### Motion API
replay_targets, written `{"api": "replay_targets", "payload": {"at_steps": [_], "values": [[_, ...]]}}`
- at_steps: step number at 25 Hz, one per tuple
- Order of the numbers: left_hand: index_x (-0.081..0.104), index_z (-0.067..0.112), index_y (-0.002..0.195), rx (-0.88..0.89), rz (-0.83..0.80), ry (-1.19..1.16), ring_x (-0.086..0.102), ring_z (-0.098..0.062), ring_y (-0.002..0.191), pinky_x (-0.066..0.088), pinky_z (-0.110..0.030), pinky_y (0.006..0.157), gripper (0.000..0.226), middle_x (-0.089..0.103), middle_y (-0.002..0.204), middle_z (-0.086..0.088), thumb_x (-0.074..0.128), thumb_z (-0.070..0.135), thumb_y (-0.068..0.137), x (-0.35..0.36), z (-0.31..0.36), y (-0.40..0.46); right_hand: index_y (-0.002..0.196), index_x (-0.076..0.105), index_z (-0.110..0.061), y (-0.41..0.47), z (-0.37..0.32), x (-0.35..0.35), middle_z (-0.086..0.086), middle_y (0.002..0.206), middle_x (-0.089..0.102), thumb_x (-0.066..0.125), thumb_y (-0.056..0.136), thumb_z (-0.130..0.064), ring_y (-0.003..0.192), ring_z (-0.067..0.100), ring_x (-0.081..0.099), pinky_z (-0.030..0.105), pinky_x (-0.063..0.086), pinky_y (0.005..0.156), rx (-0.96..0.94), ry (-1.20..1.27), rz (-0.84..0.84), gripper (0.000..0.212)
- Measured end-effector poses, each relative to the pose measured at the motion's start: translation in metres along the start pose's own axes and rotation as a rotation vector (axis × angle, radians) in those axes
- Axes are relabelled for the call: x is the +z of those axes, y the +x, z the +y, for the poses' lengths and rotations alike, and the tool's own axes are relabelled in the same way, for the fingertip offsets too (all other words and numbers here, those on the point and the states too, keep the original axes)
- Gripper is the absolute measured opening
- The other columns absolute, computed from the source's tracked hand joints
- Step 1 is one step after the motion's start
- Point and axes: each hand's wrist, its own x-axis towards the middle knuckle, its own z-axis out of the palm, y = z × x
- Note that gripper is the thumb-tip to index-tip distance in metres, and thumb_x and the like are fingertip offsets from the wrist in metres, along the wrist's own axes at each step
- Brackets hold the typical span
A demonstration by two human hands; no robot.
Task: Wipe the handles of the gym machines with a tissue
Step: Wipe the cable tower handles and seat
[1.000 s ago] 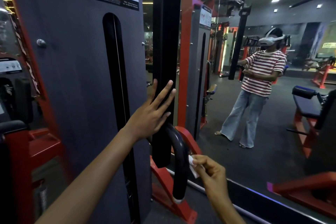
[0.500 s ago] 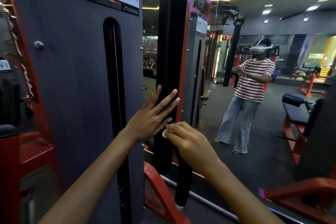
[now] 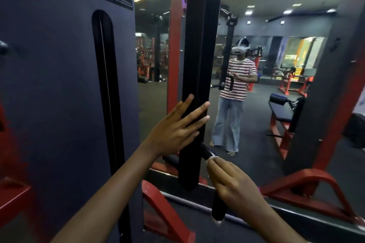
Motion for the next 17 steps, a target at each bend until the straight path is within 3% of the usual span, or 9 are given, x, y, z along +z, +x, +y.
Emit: {"api": "replay_targets", "payload": {"at_steps": [2, 7, 12, 17], "values": [[0.042, 0.017, 0.141, 0.003, 0.016, -0.005, 0.012, -0.040, 0.143, 0.025, -0.053, 0.113, 0.044, 0.024, 0.154, -0.007, 0.044, 0.030, 0.099, 0.006, -0.001, 0.001, 0.076, 0.070, 0.007, -0.018, -0.006, -0.003, 0.019, 0.098, 0.068, 0.064, 0.078, 0.006, 0.095, 0.032, 0.064, 0.034, 0.052, 0.077, 0.058, -0.005, -0.008, 0.007], [0.045, 0.017, 0.139, -0.008, 0.060, -0.012, 0.011, -0.039, 0.143, 0.024, -0.052, 0.113, 0.043, 0.024, 0.155, -0.007, 0.043, 0.030, 0.099, 0.018, 0.000, 0.004, 0.101, 0.067, 0.012, -0.049, -0.020, 0.005, 0.016, 0.106, 0.069, 0.055, 0.083, -0.001, 0.107, 0.027, 0.057, 0.034, 0.042, 0.098, 0.229, -0.064, -0.022, 0.026], [0.045, 0.016, 0.139, -0.013, 0.068, -0.029, 0.010, -0.038, 0.144, 0.022, -0.052, 0.114, 0.043, 0.023, 0.155, -0.007, 0.041, 0.031, 0.099, 0.021, 0.002, 0.005, 0.109, 0.062, 0.013, -0.068, -0.031, 0.016, 0.015, 0.103, 0.069, 0.046, 0.095, -0.002, 0.098, 0.028, 0.066, 0.033, 0.045, 0.095, 0.231, -0.147, -0.070, 0.026], [0.044, 0.016, 0.140, -0.005, 0.061, -0.030, 0.009, -0.038, 0.144, 0.021, -0.051, 0.115, 0.044, 0.021, 0.156, -0.007, 0.041, 0.031, 0.099, 0.019, 0.001, 0.004, 0.094, 0.069, 0.010, -0.063, -0.035, 0.012, 0.012, 0.094, 0.066, 0.045, 0.095, -0.005, 0.087, 0.026, 0.062, 0.031, 0.051, 0.080, 0.237, -0.051, -0.107, 0.028]]}}
